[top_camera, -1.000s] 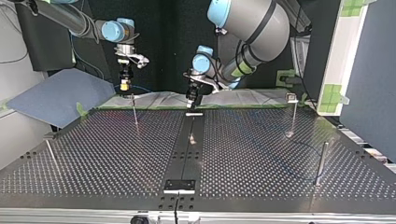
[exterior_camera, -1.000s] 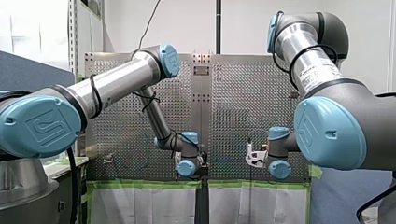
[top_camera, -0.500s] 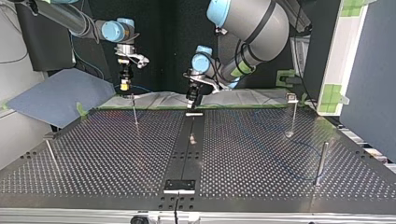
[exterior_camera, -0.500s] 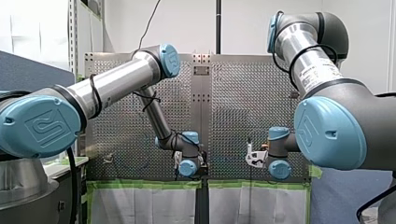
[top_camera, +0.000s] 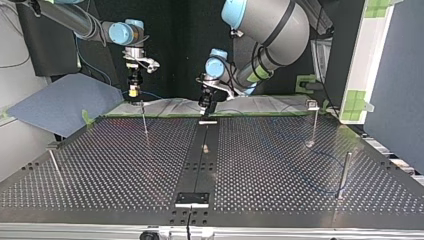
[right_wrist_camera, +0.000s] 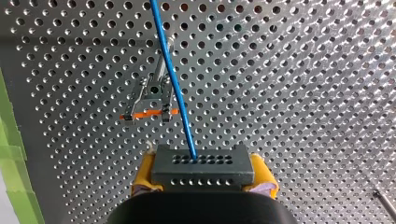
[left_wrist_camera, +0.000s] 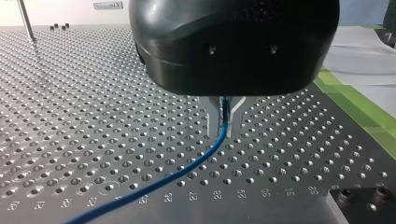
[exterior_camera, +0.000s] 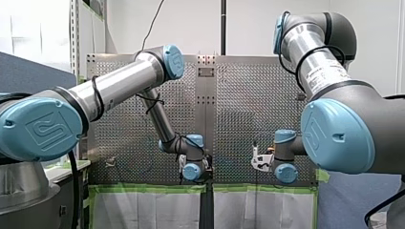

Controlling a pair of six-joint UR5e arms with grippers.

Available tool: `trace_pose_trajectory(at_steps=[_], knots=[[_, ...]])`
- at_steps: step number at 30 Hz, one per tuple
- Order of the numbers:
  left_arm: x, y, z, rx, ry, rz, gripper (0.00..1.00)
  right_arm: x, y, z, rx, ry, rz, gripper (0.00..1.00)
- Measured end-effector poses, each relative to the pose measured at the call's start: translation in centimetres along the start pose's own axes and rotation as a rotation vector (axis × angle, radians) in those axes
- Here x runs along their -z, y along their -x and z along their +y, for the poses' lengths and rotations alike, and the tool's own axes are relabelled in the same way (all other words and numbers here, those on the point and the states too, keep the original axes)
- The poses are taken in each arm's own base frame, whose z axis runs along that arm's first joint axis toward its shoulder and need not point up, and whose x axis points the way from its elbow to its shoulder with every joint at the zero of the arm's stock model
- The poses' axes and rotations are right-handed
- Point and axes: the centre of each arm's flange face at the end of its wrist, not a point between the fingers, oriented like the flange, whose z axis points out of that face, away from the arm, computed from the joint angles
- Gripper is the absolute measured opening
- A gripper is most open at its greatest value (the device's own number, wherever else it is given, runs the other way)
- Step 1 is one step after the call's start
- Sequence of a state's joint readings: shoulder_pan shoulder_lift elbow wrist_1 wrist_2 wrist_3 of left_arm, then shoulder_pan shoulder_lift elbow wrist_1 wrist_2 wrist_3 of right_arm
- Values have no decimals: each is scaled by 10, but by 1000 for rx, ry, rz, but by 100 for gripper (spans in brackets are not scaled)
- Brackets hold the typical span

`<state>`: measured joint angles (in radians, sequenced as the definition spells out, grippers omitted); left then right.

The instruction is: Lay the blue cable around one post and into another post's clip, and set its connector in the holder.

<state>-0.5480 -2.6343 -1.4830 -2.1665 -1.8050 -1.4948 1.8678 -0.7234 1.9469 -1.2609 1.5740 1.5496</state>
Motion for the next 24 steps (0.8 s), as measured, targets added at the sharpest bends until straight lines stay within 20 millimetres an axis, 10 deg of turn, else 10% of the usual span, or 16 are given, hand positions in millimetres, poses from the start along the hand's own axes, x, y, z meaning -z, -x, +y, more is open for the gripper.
trace_pose_trajectory(at_steps=[24], knots=[[22,-2,-39,-1,-94,41,0,9,4,3,18,47,-22,5]])
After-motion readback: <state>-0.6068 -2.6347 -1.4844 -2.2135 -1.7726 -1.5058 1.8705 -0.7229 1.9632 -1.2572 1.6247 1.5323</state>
